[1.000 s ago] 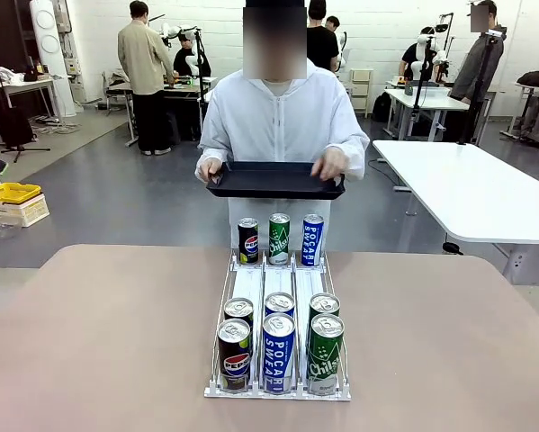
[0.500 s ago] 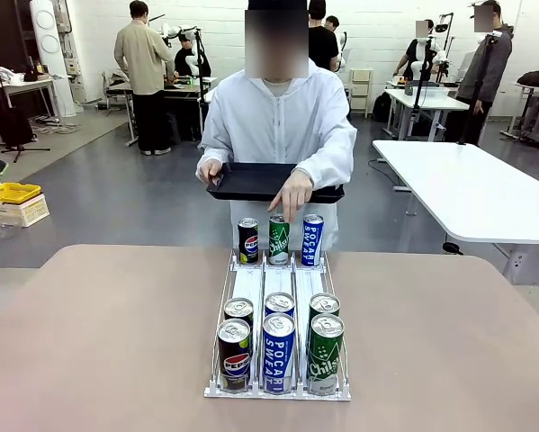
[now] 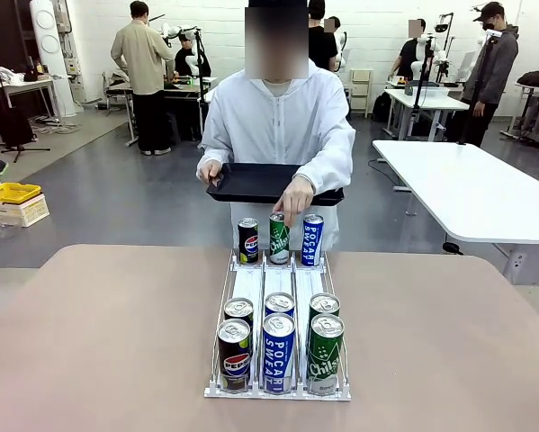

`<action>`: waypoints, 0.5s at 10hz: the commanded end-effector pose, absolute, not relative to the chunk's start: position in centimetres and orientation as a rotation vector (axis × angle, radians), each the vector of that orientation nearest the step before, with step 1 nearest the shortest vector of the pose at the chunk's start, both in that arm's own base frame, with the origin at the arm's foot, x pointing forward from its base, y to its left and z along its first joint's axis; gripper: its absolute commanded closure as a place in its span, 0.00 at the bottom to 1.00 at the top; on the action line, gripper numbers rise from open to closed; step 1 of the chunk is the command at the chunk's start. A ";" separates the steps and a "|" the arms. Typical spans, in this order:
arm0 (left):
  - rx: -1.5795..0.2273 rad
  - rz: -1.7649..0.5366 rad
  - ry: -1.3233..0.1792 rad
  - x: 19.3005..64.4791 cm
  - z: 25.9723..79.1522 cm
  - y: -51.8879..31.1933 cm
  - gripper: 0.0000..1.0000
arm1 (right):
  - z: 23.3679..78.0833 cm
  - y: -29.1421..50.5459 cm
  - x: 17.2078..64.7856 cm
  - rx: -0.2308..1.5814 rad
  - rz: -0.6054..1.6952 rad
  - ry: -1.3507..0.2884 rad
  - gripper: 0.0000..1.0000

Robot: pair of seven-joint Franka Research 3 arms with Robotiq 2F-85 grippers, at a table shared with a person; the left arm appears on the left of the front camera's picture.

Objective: Retrieve and hand over the desired beverage to the person.
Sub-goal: Pick up a can of the same type that the person held from the Automatic Can Dispenser.

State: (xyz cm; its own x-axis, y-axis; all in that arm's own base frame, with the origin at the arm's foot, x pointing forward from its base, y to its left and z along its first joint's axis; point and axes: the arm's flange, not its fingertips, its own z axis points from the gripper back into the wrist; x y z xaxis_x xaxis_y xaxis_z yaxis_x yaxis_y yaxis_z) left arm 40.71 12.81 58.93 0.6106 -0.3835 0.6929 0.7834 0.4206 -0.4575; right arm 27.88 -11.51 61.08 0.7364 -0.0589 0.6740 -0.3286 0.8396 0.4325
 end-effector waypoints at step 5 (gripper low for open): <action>-0.861 -0.774 -0.537 40.8 59.2 12.9 0.00 | 61.0 -11.5 28.0 0.589 0.172 -0.742 0.00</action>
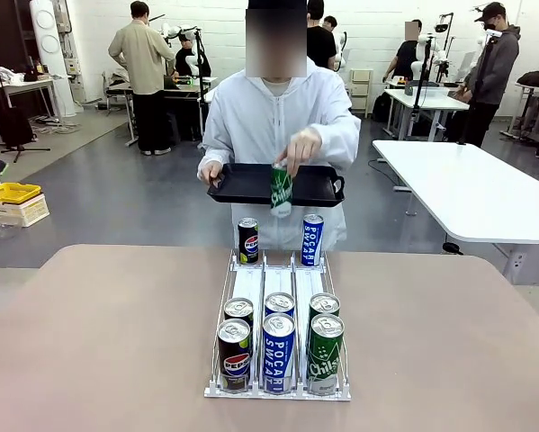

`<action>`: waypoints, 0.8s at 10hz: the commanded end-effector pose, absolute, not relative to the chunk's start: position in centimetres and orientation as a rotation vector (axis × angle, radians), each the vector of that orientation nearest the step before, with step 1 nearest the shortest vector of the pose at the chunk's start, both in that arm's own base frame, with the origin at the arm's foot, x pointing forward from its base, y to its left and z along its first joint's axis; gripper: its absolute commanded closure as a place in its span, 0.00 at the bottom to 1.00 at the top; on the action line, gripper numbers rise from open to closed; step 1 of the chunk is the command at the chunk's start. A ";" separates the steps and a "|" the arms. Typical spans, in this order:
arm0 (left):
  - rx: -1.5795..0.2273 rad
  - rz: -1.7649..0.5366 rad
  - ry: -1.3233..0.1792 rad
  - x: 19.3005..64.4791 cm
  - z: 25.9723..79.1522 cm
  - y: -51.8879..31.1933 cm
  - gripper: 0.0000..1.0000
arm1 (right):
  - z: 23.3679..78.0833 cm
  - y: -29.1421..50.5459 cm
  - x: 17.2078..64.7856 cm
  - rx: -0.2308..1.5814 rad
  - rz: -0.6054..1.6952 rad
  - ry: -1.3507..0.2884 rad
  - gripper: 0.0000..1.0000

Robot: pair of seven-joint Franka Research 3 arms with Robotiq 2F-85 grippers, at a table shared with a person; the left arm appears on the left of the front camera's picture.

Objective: Retrieve and hand over the desired beverage to the person.
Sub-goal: Pick up a can of the same type that the person held from the Automatic Can Dispenser.

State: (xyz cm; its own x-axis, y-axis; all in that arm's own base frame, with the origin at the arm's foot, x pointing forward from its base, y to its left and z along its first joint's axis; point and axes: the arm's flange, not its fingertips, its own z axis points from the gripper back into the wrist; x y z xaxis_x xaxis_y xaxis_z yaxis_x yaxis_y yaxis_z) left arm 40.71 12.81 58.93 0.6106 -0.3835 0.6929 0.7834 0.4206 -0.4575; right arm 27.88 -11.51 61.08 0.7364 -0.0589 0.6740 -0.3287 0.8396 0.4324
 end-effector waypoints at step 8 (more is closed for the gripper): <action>-0.861 -0.774 -0.537 40.8 59.2 12.9 0.00 | 61.0 -11.5 28.0 0.589 0.172 -0.742 0.00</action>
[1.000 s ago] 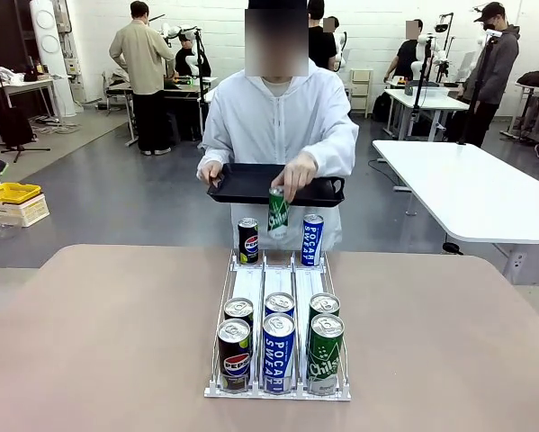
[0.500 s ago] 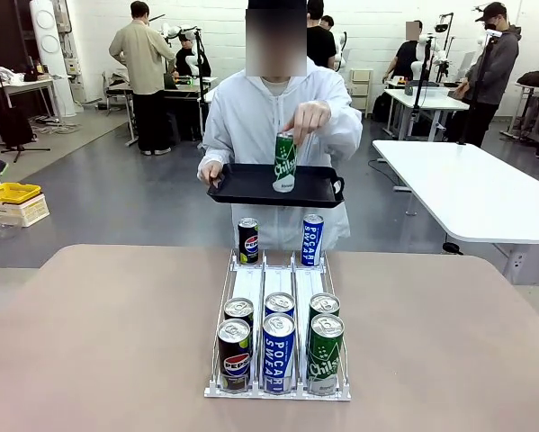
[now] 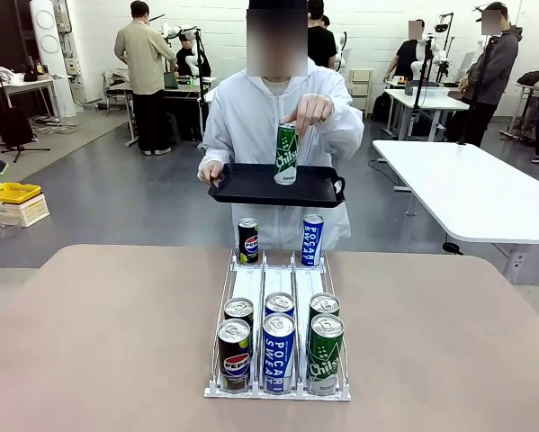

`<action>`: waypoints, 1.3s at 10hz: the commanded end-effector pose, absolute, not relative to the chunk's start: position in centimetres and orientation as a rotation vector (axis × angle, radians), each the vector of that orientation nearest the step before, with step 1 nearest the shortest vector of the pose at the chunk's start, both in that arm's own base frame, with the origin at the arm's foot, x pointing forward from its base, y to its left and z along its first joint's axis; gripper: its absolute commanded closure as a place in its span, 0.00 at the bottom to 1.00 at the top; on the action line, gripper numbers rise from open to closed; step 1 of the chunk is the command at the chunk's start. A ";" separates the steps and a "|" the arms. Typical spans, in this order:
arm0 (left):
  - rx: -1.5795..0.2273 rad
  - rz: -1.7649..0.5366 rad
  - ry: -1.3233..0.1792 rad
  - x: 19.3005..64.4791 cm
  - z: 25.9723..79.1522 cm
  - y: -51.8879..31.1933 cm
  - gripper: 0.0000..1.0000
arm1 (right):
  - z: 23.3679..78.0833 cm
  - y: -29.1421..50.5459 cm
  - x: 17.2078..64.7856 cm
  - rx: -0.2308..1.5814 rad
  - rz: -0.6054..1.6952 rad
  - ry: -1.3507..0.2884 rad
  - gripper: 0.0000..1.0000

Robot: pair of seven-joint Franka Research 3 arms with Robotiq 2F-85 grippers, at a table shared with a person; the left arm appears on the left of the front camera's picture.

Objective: Retrieve and hand over the desired beverage to the person.
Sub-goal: Pick up a can of the same type that the person held from the Automatic Can Dispenser.

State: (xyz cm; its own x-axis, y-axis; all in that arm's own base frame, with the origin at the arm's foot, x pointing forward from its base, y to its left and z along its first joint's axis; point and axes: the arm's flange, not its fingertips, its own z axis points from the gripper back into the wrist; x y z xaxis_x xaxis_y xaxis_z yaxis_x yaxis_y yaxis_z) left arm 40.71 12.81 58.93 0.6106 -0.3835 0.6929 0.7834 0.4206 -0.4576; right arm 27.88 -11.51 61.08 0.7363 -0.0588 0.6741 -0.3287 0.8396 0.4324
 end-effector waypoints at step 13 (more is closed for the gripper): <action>-0.861 -0.774 -0.537 40.8 59.2 12.9 0.00 | 61.0 -11.5 28.0 0.589 0.172 -0.742 0.00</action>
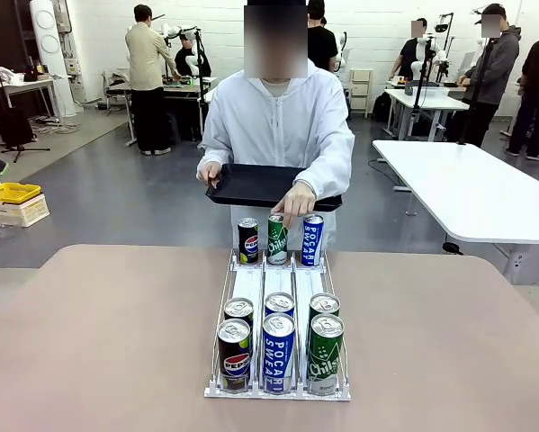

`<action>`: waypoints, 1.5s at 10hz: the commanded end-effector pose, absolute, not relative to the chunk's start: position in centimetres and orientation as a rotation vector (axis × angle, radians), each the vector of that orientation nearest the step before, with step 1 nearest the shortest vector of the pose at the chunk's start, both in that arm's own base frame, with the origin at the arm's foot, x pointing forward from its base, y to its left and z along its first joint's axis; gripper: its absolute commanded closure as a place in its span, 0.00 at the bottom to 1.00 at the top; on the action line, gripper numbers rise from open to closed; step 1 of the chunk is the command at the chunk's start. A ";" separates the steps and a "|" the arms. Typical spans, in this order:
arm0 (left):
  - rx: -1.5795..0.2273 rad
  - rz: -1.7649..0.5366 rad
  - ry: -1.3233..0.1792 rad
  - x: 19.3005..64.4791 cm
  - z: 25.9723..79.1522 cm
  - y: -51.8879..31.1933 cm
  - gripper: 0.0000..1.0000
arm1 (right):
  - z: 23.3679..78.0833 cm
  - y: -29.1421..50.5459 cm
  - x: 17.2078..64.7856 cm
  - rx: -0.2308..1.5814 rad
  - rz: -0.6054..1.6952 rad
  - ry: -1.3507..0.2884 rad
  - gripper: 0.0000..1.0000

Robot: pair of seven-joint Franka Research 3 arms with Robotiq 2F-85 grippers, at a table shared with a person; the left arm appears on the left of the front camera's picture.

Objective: Retrieve and hand over the desired beverage to the person.
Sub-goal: Pick up a can of the same type that the person held from the Automatic Can Dispenser.

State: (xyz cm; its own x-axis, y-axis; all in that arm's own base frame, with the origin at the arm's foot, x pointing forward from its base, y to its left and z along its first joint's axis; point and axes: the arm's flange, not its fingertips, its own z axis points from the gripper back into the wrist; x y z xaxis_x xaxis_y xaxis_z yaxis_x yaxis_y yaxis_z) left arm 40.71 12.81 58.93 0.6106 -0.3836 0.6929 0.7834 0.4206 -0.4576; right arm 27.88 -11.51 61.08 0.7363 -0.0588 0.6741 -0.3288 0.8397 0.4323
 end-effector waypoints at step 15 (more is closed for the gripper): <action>-0.861 -0.774 -0.537 40.8 59.2 12.9 0.00 | 59.2 7.3 32.0 0.291 -0.088 -0.409 0.00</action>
State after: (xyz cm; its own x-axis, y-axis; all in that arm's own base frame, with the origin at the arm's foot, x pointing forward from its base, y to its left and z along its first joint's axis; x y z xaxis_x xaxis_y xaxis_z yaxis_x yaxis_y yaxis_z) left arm 40.80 12.75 58.87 0.6116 -0.3851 0.6911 0.7830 0.4200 -0.4588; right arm 31.07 5.81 58.85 0.8937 -0.0680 0.4434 -0.0882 0.9425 0.3225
